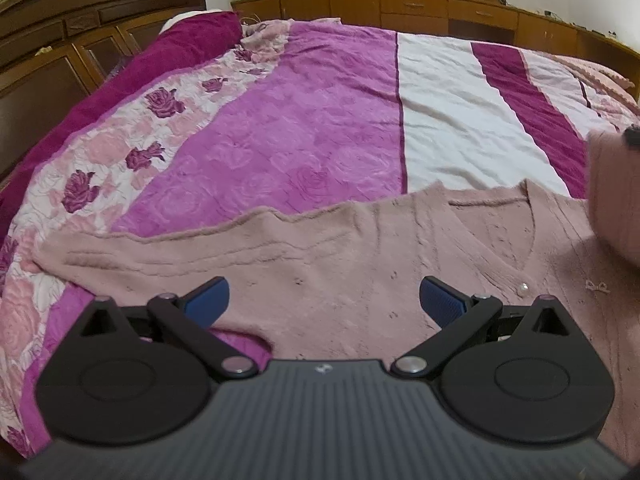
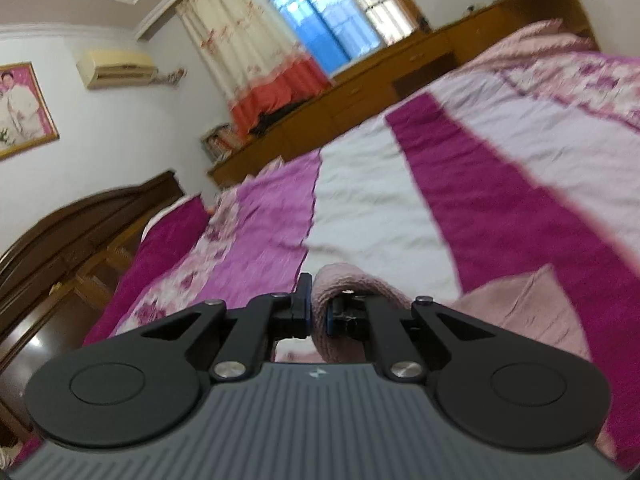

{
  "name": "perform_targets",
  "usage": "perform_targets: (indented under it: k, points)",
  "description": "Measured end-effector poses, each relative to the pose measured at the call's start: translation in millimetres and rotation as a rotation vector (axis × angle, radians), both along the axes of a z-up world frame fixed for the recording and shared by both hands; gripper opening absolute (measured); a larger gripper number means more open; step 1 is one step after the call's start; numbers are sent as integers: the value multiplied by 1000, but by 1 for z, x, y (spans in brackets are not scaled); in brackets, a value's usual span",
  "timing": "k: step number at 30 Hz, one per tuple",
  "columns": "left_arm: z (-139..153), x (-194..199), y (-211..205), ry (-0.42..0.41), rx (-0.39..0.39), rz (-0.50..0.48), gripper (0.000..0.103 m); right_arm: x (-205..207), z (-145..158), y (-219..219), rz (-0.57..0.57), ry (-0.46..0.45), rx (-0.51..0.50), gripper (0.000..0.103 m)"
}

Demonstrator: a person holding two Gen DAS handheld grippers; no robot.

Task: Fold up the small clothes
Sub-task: 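Carry the held sleeve across the cardigan body toward the left tool and release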

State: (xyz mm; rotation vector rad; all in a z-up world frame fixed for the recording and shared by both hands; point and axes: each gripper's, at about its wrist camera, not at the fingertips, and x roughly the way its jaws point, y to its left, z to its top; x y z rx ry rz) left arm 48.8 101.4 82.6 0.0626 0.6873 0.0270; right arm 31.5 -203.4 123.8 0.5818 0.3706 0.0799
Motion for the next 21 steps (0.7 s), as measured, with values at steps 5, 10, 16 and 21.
perform_targets:
  k: [5, 10, 16, 21]
  points:
    - [-10, 2, 12, 21, -27, 9, 103, 22, -35, 36, 61, 78, -5, 8]
    - [-25, 4, 19, 56, -34, 22, 103, 35, -68, 66, 123, 145, -64, 8]
    - [-39, 8, 23, 74, -36, 30, 103, 48, -97, 83, 175, 215, -94, 8]
    - [-51, 10, 19, 97, -32, 27, 103, 53, -113, 99, 212, 270, -141, 9]
